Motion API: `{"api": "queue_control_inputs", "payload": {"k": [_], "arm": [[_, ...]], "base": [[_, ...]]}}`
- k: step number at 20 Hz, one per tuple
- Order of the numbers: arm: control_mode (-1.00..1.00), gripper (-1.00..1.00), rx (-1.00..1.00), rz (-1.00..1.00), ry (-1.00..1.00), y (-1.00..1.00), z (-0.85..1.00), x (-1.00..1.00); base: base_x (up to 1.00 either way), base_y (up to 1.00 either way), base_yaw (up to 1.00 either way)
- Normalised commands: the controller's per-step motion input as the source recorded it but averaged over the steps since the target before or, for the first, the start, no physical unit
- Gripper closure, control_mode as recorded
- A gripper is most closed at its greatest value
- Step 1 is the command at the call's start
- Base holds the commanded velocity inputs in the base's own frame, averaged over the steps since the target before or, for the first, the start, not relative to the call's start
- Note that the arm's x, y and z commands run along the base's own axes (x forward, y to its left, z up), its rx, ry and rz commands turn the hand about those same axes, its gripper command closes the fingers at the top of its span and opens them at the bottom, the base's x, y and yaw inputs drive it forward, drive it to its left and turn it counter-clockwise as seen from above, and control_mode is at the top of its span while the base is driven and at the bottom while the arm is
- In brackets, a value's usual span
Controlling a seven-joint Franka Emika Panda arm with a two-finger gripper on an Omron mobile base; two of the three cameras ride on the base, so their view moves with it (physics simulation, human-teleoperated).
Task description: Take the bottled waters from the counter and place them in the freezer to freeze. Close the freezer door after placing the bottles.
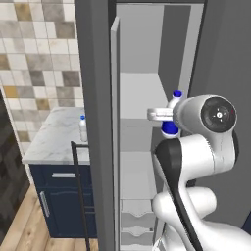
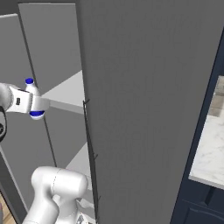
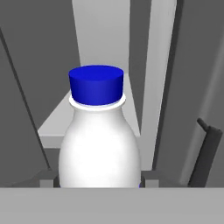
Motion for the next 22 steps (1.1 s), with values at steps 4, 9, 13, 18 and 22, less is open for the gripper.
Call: {"api": "queue_control_inputs", "payload": {"k": [4,9,13,18,22], "arm": [[-1.0,1.0,0.0,-0.01,0.0,0.05,0.0,0.28],[-1.0,1.0,0.0,0.0,0.0,0.0,0.0,0.27],[-1.0,1.0,0.0,0.0,0.0,0.0,0.0,0.29],[-1.0,1.0,0.0,0.0,0.0,0.0,0.0,0.25],[-1.0,1.0,0.0,0.0,0.0,0.0,0.0,0.41]], "base": [[0.0,0.0,0.0],[0.0,0.0,0.0],[0.0,0.0,0.0],[0.0,0.0,0.0],[0.0,0.0,0.0]]}}
